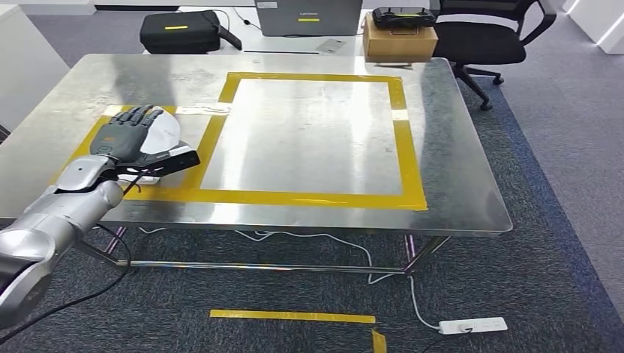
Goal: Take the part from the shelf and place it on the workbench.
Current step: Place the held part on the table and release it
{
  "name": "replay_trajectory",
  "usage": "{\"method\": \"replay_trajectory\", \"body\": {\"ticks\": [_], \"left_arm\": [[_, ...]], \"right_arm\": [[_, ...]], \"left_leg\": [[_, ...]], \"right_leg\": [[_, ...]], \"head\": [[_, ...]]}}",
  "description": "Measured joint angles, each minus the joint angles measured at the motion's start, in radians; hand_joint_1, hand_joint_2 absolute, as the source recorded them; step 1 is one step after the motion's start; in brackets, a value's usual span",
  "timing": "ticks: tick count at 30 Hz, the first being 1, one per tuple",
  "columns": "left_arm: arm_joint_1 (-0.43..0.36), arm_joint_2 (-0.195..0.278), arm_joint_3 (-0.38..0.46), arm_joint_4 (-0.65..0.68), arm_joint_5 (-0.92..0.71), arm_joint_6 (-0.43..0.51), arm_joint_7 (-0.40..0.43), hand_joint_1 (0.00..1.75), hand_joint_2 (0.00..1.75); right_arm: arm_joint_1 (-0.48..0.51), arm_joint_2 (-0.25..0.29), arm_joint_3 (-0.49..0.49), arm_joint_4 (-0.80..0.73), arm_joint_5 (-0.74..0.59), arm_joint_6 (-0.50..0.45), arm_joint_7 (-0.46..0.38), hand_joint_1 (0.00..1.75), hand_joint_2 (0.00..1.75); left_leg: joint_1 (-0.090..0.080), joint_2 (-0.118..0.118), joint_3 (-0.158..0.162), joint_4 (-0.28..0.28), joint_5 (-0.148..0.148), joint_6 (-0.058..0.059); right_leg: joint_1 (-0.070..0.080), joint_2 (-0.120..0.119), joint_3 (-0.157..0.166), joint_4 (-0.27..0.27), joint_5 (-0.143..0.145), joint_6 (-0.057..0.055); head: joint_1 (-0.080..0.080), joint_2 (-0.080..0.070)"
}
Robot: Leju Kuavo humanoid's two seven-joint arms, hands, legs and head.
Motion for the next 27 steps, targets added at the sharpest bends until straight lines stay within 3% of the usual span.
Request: {"method": "replay_trajectory", "body": {"ticks": [7, 19, 27], "left_arm": [[0.003, 0.025, 0.013, -0.005, 0.026, 0.007, -0.015, 0.0, 0.0], [0.045, 0.23, 0.113, -0.005, 0.05, 0.065, 0.041, 0.0, 0.0], [0.078, 0.28, 0.149, -0.004, 0.048, 0.066, 0.059, 0.0, 0.0]], "right_arm": [[0.0, 0.0, -0.004, 0.0, -0.005, -0.002, -0.002, 0.0, 0.0], [0.01, 0.0, -0.039, 0.0, -0.02, -0.014, 0.001, 0.0, 0.0], [0.011, 0.0, -0.045, 0.0, -0.02, -0.015, 0.001, 0.0, 0.0]], "left_leg": [[0.0, 0.001, 0.0, 0.0, 0.0, 0.0], [0.001, 0.003, 0.0, -0.001, 0.0, -0.001], [0.001, 0.002, 0.0, -0.001, -0.001, -0.001]], "right_leg": [[0.0, 0.001, 0.0, 0.0, 0.0, 0.0], [0.001, 0.002, -0.002, 0.002, -0.003, -0.004], [0.001, 0.001, 0.0, 0.002, -0.003, -0.004]], "head": [[0.0, 0.0], [0.0, 0.0], [0.0, 0.0]]}}
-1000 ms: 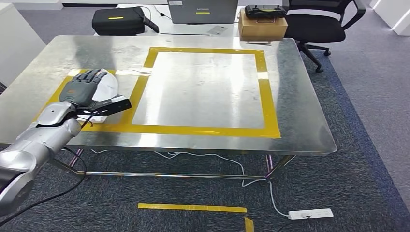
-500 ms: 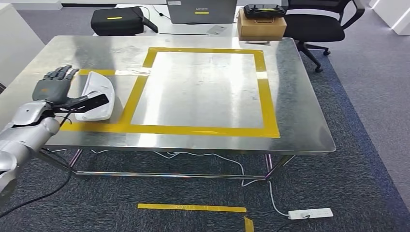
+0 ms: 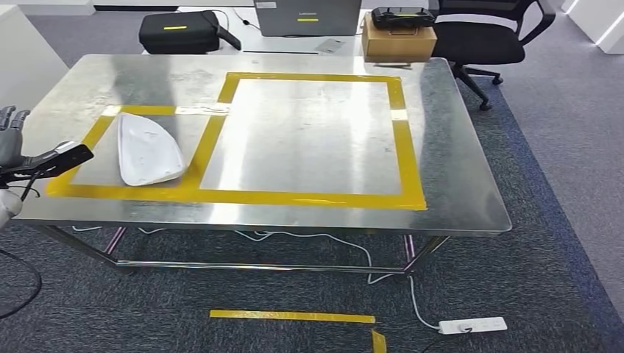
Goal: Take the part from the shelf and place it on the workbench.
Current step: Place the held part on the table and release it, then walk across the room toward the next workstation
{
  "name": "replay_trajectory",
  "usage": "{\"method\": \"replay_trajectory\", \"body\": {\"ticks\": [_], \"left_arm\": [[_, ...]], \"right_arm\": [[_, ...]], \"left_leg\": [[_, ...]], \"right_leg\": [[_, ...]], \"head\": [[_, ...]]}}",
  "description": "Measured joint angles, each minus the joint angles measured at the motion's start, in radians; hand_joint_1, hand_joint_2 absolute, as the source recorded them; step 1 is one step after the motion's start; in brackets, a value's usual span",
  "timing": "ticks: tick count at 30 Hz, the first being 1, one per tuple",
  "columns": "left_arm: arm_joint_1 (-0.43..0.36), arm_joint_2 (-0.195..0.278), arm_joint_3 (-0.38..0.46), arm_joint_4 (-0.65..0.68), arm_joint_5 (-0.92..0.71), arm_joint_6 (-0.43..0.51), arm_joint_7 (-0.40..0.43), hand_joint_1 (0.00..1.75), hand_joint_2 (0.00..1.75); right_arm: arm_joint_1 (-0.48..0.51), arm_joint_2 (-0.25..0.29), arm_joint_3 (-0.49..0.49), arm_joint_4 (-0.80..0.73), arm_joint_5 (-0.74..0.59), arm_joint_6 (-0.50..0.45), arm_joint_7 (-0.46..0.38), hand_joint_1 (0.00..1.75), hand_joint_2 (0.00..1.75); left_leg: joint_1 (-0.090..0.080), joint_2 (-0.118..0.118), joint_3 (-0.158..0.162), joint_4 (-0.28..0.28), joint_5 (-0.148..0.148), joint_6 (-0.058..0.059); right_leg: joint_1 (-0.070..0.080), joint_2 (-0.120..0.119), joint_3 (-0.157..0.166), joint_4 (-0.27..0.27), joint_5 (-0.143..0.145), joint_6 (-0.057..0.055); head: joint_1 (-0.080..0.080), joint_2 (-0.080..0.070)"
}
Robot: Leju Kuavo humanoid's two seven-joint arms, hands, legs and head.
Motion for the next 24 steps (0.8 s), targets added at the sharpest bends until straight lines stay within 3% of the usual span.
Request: {"method": "replay_trajectory", "body": {"ticks": [7, 18, 24], "left_arm": [[0.102, 0.02, 0.078, 0.016, 0.04, 0.003, 0.041, 0.0, 0.0], [0.343, 0.041, 0.268, 0.076, 0.051, 0.014, 0.194, 0.0, 0.0], [0.405, 0.048, 0.322, 0.095, 0.042, 0.011, 0.238, 0.0, 0.0]], "right_arm": [[0.001, 0.001, -0.015, 0.0, 0.0, -0.003, -0.003, 0.0, 0.0], [0.008, 0.003, -0.045, 0.0, 0.004, -0.01, 0.016, 0.0, 0.0], [0.009, 0.003, -0.056, 0.0, 0.004, -0.012, 0.02, 0.0, 0.0]], "left_leg": [[0.0, 0.001, 0.001, 0.0, -0.001, -0.001], [0.0, 0.001, 0.001, 0.0, -0.003, -0.004], [0.0, 0.001, 0.001, 0.0, -0.003, -0.004]], "right_leg": [[0.0, 0.001, 0.0, 0.0, 0.0, 0.0], [0.0, 0.001, -0.001, 0.0, -0.004, -0.002], [0.0, 0.0, 0.001, 0.0, -0.004, -0.001]], "head": [[0.0, 0.0], [0.0, 0.0], [0.0, 0.0]]}}
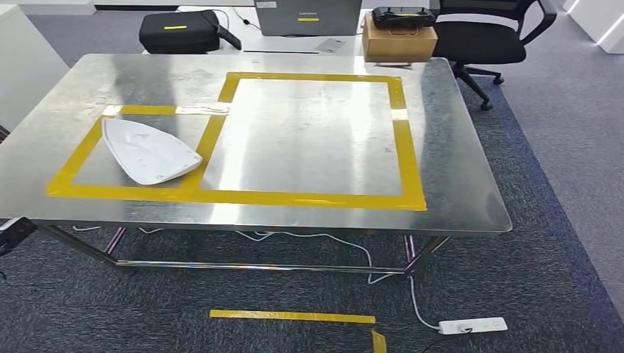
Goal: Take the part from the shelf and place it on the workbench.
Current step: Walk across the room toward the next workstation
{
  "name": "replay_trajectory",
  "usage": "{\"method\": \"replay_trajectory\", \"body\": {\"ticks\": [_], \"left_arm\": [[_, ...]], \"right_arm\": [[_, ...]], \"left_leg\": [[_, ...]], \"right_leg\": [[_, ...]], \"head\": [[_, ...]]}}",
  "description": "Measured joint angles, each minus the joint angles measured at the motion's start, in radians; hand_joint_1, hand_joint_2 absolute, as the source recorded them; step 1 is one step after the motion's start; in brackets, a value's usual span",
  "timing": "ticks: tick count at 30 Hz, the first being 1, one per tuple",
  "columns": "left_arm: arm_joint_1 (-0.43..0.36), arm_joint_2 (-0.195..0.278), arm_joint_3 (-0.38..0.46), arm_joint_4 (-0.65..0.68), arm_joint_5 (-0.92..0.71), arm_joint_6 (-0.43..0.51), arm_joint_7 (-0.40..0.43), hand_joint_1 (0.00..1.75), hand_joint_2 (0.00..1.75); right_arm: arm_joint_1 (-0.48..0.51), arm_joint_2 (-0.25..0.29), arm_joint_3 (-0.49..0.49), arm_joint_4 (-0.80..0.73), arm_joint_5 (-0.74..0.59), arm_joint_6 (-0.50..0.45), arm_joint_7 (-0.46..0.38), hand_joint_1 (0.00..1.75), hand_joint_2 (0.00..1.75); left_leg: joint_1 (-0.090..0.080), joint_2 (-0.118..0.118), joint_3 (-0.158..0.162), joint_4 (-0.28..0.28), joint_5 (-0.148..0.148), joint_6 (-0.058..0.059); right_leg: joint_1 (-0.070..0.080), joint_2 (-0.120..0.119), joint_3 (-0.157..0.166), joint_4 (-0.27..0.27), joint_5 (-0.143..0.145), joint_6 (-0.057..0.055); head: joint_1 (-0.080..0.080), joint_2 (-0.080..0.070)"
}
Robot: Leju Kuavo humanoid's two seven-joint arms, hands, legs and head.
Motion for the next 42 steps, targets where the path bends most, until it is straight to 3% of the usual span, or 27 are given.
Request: {"method": "replay_trajectory", "body": {"ticks": [6, 10, 19, 23, 27, 31, 35, 38, 42], "left_arm": [[0.086, -0.003, 0.064, 0.008, 0.01, 0.024, 0.011, 0.0, 0.0], [0.149, -0.039, 0.121, 0.009, 0.067, 0.031, -0.051, 0.0, 0.0], [0.248, -0.228, 0.299, 0.021, 0.236, 0.037, -0.22, 0.0, 0.0], [0.274, -0.329, 0.397, 0.023, 0.341, 0.057, -0.446, 0.0, 0.0], [0.297, -0.44, 0.478, 0.033, 0.371, 0.05, -0.611, 0.0, 1.75], [0.316, -0.522, 0.511, 0.055, 0.367, 0.005, -0.669, 0.0, 1.75], [0.33, -0.579, 0.507, 0.082, 0.292, -0.083, -0.614, 0.0, 0.0], [0.344, -0.61, 0.482, 0.102, 0.233, -0.228, -0.552, 0.0, 0.0], [0.362, -0.632, 0.454, 0.117, 0.218, -0.44, -0.559, 0.0, 0.0]], "right_arm": [[0.003, 0.007, -0.014, 0.0, 0.002, -0.006, 0.007, 0.0, 0.0], [0.003, 0.015, -0.022, 0.0, 0.008, -0.01, 0.008, 0.0, 0.0], [0.002, 0.024, -0.025, 0.0, 0.015, -0.041, -0.029, 0.0, 0.0], [0.003, 0.027, -0.033, 0.0, 0.002, -0.072, -0.068, 0.0, 0.0], [0.005, 0.038, -0.046, 0.0, -0.012, -0.106, -0.106, 0.0, 0.0], [0.008, 0.047, -0.055, 0.0, -0.016, -0.102, -0.117, 0.0, 0.0], [0.011, 0.051, -0.062, 0.0, 0.002, -0.078, -0.094, 0.0, 0.0], [0.014, 0.052, -0.062, 0.0, 0.024, -0.051, -0.08, 0.0, 0.0], [0.014, 0.052, -0.062, 0.0, 0.048, -0.027, -0.079, 0.0, 0.0]], "left_leg": [[0.0, 0.001, 0.001, 0.0, -0.001, 0.0], [0.0, 0.001, 0.002, 0.0, -0.002, 0.0], [-0.001, 0.0, 0.003, 0.0, -0.003, 0.002], [-0.002, 0.0, 0.004, 0.0, -0.004, 0.003], [-0.002, 0.0, 0.004, 0.0, -0.004, 0.004], [-0.002, 0.0, 0.004, 0.0, -0.005, 0.005], [-0.002, 0.0, 0.004, 0.0, -0.005, 0.005], [-0.002, 0.0, 0.004, 0.0, -0.006, 0.005], [-0.002, 0.0, 0.004, 0.0, -0.006, 0.005]], "right_leg": [[0.0, 0.001, 0.0, 0.0, -0.001, 0.0], [0.0, 0.001, 0.001, 0.0, -0.001, 0.0], [-0.001, 0.0, 0.003, -0.001, -0.002, 0.001], [-0.002, -0.001, 0.004, -0.001, -0.002, 0.002], [-0.002, -0.001, 0.004, -0.001, -0.002, 0.002], [-0.002, -0.001, 0.004, -0.001, -0.003, 0.003], [-0.002, -0.001, 0.005, -0.001, -0.003, 0.004], [-0.002, -0.001, 0.005, -0.001, -0.004, 0.004], [-0.002, -0.001, 0.005, -0.001, -0.004, 0.004]], "head": [[0.0, 0.0], [0.0, 0.0], [0.0, 0.0], [0.0, 0.0], [0.0, 0.0], [0.0, 0.0], [0.0, 0.0], [0.0, 0.0], [0.0, 0.0]]}}
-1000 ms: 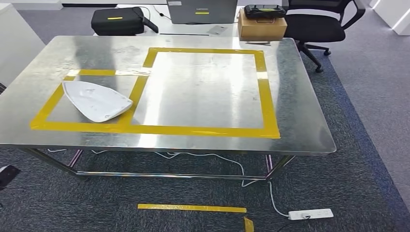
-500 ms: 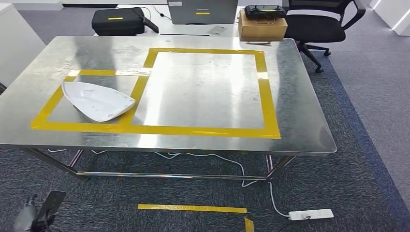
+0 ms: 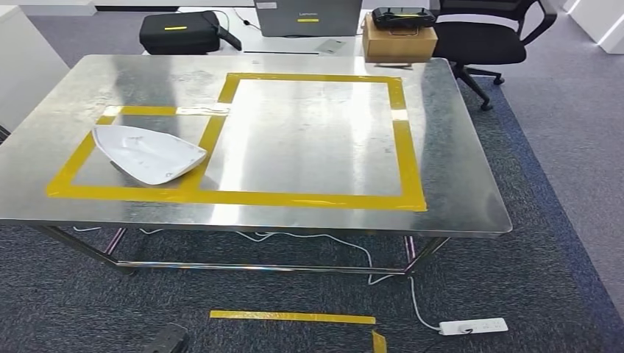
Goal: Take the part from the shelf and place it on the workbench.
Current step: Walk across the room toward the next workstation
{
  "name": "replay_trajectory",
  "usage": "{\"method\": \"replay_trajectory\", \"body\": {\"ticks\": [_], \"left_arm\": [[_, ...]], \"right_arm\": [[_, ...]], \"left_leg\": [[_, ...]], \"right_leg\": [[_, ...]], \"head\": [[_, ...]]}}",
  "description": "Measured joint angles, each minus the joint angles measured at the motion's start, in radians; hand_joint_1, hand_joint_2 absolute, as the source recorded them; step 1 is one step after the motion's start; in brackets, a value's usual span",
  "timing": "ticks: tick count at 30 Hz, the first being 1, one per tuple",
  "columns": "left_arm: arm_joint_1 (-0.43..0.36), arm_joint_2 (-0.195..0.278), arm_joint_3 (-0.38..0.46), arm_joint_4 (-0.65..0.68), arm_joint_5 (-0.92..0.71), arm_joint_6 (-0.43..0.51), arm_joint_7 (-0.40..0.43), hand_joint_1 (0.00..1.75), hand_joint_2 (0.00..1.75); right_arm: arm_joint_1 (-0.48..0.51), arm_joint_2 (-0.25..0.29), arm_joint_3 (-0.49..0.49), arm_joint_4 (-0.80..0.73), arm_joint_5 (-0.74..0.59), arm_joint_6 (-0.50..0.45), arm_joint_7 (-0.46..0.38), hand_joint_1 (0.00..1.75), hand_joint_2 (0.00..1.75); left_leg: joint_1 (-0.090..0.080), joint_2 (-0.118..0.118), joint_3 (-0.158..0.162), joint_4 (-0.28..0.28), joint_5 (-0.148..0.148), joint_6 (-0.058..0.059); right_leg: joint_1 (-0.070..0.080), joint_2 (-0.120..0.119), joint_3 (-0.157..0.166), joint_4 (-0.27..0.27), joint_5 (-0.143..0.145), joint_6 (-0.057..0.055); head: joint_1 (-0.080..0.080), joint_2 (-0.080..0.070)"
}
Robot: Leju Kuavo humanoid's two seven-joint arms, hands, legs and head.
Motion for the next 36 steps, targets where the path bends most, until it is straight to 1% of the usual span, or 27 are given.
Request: {"method": "replay_trajectory", "body": {"ticks": [1, 3, 8, 14, 16, 20, 22, 27, 36], "left_arm": [[0.003, -0.002, -0.004, 0.003, 0.001, -0.035, -0.004, 0.0, 0.0], [0.009, -0.003, -0.01, 0.007, -0.006, -0.075, -0.001, 0.0, 0.0], [0.016, -0.004, -0.038, 0.012, -0.041, -0.103, 0.017, 0.0, 0.0], [0.016, -0.006, -0.07, 0.013, -0.079, -0.086, 0.038, 0.0, 0.0], [0.016, -0.007, -0.081, 0.013, -0.094, -0.066, 0.054, 0.0, 0.0], [0.016, -0.009, -0.103, 0.013, -0.124, 0.006, 0.101, 0.0, 0.0], [0.015, -0.009, -0.109, 0.013, -0.131, 0.02, 0.117, 0.0, 0.0], [0.015, -0.012, -0.123, 0.014, -0.136, 0.004, 0.145, 0.0, 0.0], [0.014, -0.02, -0.127, 0.014, -0.138, -0.016, 0.156, 0.0, 0.0]], "right_arm": [[0.0, 0.0, 0.0, 0.0, 0.004, 0.005, -0.001, 0.0, 0.0], [0.0, 0.0, 0.0, 0.0, 0.009, 0.014, -0.001, 0.0, 0.0], [-0.001, 0.0, 0.001, 0.0, 0.024, 0.035, -0.003, 0.0, 0.0], [-0.002, 0.0, 0.006, 0.0, 0.035, 0.042, 0.008, 0.0, 0.0], [-0.002, 0.0, 0.007, 0.0, 0.04, 0.044, 0.008, 0.0, 0.0], [-0.002, 0.0, 0.007, 0.0, 0.041, 0.049, 0.009, 0.0, 0.0], [-0.002, 0.0, 0.008, 0.0, 0.041, 0.051, 0.01, 0.0, 0.0], [-0.002, -0.001, 0.008, 0.0, 0.042, 0.053, 0.023, 0.0, 0.0], [-0.002, -0.003, 0.008, 0.0, 0.044, 0.058, 0.046, 0.0, 0.0]], "left_leg": [[0.0, 0.0, 0.0, 0.0, 0.0, 0.0], [0.0, 0.0, 0.0, 0.0, 0.0, 0.0], [0.0, 0.0, 0.0, 0.0, 0.0, 0.0], [0.0, 0.0, 0.001, 0.0, 0.0, 0.0], [0.0, 0.0, 0.001, 0.0, 0.0, 0.0], [0.0, 0.0, 0.001, 0.0, 0.0, 0.0], [0.0, 0.0, 0.001, 0.0, 0.0, 0.0], [0.0, 0.0, 0.001, 0.0, 0.0, 0.0], [0.0, 0.0, 0.001, 0.0, 0.0, 0.0]], "right_leg": [[0.0, 0.0, 0.0, 0.0, 0.0, 0.0], [0.0, 0.0, 0.0, 0.0, 0.0, 0.0], [0.0, 0.0, 0.0, 0.0, 0.0, 0.0], [0.0, 0.0, 0.001, 0.0, 0.0, 0.0], [0.0, 0.0, 0.001, 0.0, 0.0, 0.0], [0.0, 0.0, 0.001, 0.0, 0.0, 0.0], [0.0, 0.0, 0.001, 0.0, 0.0, 0.0], [0.0, 0.0, 0.001, 0.0, -0.001, 0.001], [0.0, 0.0, 0.001, 0.0, -0.001, 0.001]], "head": [[0.0, 0.0], [0.0, 0.0], [0.0, 0.0], [0.0, 0.0], [0.0, 0.0], [0.0, 0.0], [0.0, 0.0], [0.0, 0.0], [0.0, 0.0]]}}
